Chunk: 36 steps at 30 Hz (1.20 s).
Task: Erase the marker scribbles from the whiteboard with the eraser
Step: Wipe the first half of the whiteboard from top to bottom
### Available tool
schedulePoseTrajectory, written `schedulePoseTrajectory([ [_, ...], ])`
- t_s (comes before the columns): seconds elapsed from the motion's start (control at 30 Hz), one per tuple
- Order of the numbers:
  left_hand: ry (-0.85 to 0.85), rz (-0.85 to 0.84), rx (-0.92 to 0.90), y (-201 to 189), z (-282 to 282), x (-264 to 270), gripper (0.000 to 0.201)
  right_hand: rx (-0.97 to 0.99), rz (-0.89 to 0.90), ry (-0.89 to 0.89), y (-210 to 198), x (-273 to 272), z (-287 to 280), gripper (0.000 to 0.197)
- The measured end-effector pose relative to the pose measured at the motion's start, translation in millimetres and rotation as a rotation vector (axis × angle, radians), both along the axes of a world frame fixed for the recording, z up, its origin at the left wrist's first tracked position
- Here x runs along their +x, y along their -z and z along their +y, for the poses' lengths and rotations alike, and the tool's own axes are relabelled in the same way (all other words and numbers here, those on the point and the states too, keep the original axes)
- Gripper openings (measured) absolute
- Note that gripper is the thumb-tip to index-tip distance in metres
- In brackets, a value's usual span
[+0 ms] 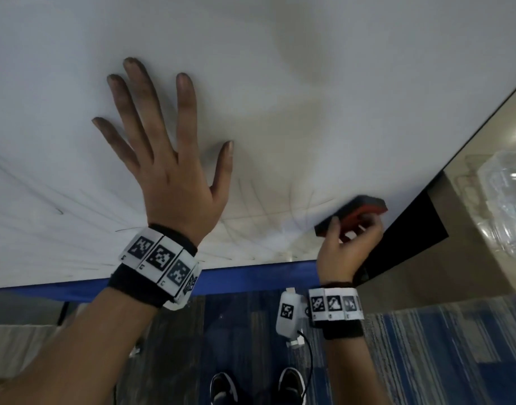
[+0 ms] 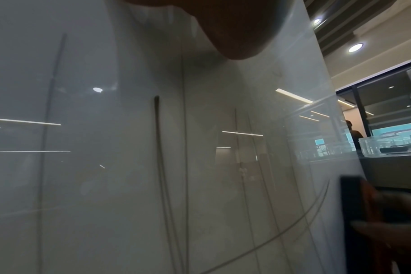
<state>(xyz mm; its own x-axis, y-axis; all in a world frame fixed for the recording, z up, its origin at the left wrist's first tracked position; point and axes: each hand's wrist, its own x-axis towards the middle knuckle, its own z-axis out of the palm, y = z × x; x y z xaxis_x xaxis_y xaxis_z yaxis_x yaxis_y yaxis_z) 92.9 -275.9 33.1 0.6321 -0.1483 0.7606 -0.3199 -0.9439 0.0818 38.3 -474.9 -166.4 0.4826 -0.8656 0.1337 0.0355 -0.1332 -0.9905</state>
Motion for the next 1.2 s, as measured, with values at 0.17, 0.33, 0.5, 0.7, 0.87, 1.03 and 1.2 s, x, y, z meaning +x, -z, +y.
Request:
schedulePoseTrajectory([
  [0.17, 0.002, -0.001, 0.013, 3.2, 2.2, 0.7, 0.072, 0.06, 0.06, -0.014, 39.3, -1.5, 3.0, 0.057],
  [0.33, 0.005, 0.005, 0.016, 6.2, 2.3, 2.1, 0.072, 0.582, 0.268, 0.042, 129.7, 3.8, 15.8, 0.068],
  [0.5, 0.014, -0.005, 0.018, 8.0, 1.7, -0.2, 0.071, 0.963, 0.469, -0.155, 143.4, 7.8, 36.6, 0.044],
  [0.7, 0.033, -0.011, 0.05, 13.4, 8.0, 3.3, 0.072, 0.517, 0.308, 0.001, 94.4, 10.7, 7.3, 0.062],
  [0.87, 0.037, -0.015, 0.053, 17.0, 7.0, 3.3, 0.072, 0.643, 0.389, -0.018, 115.7, 16.6, 63.7, 0.068],
  [1.03, 0.045, -0.011, 0.063, 19.1, 7.3, 2.4, 0.072, 1.017, 0.401, -0.164, 129.8, 17.7, 89.0, 0.054],
  [1.2, 0.064, 0.015, 0.06, 19.6, 9.1, 0.7, 0.071, 0.486, 0.202, 0.068, 24.7, 15.5, 42.4, 0.063],
])
